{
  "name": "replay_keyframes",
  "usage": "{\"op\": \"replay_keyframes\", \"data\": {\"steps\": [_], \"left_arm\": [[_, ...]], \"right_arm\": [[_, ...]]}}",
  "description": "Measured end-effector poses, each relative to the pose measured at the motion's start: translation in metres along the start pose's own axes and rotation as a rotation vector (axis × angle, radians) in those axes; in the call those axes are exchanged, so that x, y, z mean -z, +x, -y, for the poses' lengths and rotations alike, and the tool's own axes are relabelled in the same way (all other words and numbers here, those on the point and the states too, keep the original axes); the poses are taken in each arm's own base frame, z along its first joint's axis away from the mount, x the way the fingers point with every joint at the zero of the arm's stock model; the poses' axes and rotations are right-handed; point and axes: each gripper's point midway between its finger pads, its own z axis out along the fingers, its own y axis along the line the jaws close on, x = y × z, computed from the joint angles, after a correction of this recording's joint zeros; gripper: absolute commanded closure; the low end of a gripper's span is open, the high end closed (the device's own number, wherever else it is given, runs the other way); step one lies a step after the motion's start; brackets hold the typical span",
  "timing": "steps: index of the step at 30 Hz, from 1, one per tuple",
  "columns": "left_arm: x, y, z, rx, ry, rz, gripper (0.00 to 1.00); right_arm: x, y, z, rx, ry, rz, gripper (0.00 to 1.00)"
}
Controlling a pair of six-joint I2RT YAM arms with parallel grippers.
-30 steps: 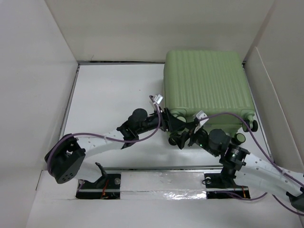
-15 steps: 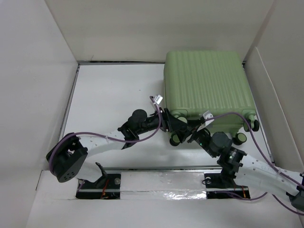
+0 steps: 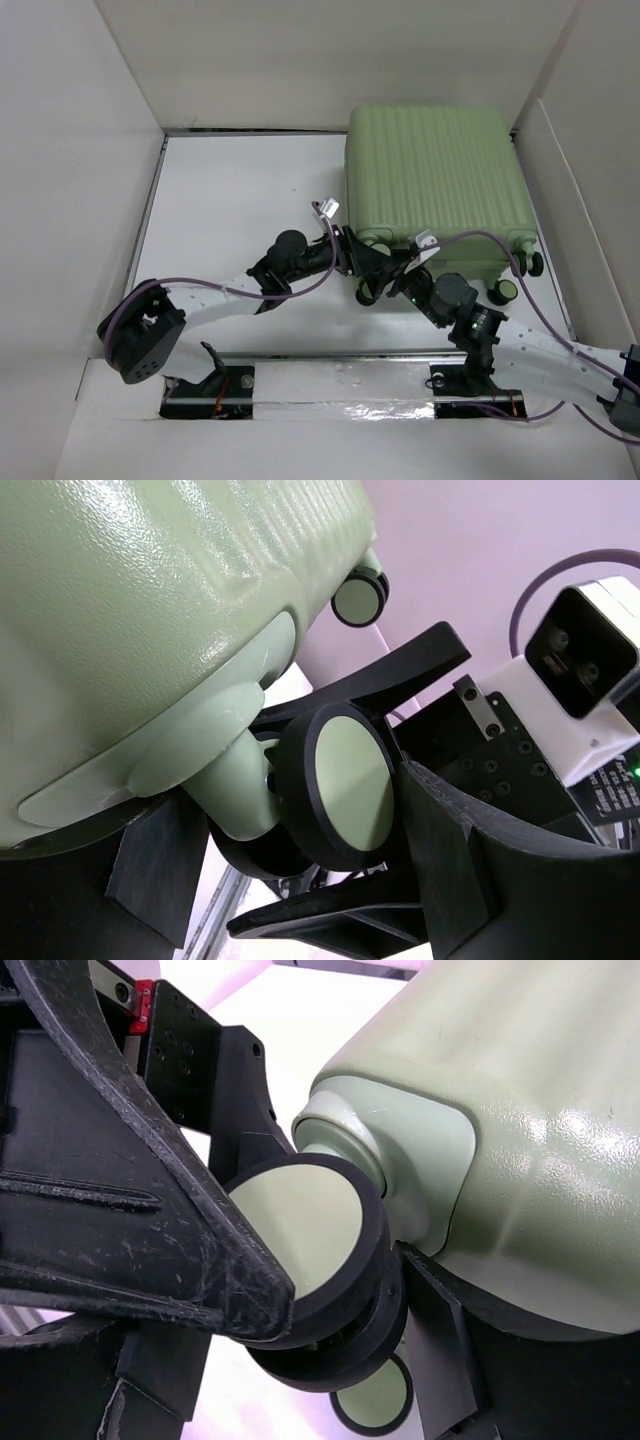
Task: Pack the luggage
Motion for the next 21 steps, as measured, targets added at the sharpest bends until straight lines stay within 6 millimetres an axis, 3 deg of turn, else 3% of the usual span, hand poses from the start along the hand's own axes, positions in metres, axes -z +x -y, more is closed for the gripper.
{"op": "replay_keyframes", "data": {"steps": [1, 2, 4, 5, 8, 10, 13, 17, 21], "left_arm": [[0.000, -0.002, -0.001, -0.001, -0.001, 0.005, 0.32], [0.000, -0.003, -0.001, -0.001, -0.003, 0.009, 0.32], [0.000, -0.005, -0.003, -0.008, -0.010, 0.018, 0.30], [0.000, -0.004, -0.004, -0.008, -0.009, 0.016, 0.29], [-0.001, -0.004, -0.002, -0.009, 0.000, 0.013, 0.18], [-0.001, -0.004, 0.000, -0.011, 0.007, 0.011, 0.07], [-0.001, -0.005, -0.002, -0.032, -0.019, 0.005, 0.01], [0.010, -0.015, -0.004, -0.125, -0.091, 0.026, 0.01], [0.035, -0.044, -0.008, -0.214, -0.190, 0.113, 0.01]], "right_arm": [[-0.002, 0.000, 0.000, 0.009, 0.004, -0.003, 0.29], [-0.003, -0.002, 0.001, 0.018, 0.010, -0.002, 0.40], [-0.004, 0.000, 0.004, 0.041, 0.025, -0.010, 0.52], [-0.004, 0.000, 0.004, 0.046, 0.025, -0.009, 0.70], [-0.004, 0.000, 0.005, 0.057, 0.026, -0.008, 0.84], [-0.003, 0.000, 0.004, 0.064, 0.023, -0.008, 0.84], [-0.001, -0.002, 0.005, 0.074, 0.021, -0.005, 0.84], [-0.001, -0.002, 0.005, 0.077, 0.020, -0.006, 0.84], [-0.001, -0.002, 0.005, 0.077, 0.019, -0.007, 0.84]]}}
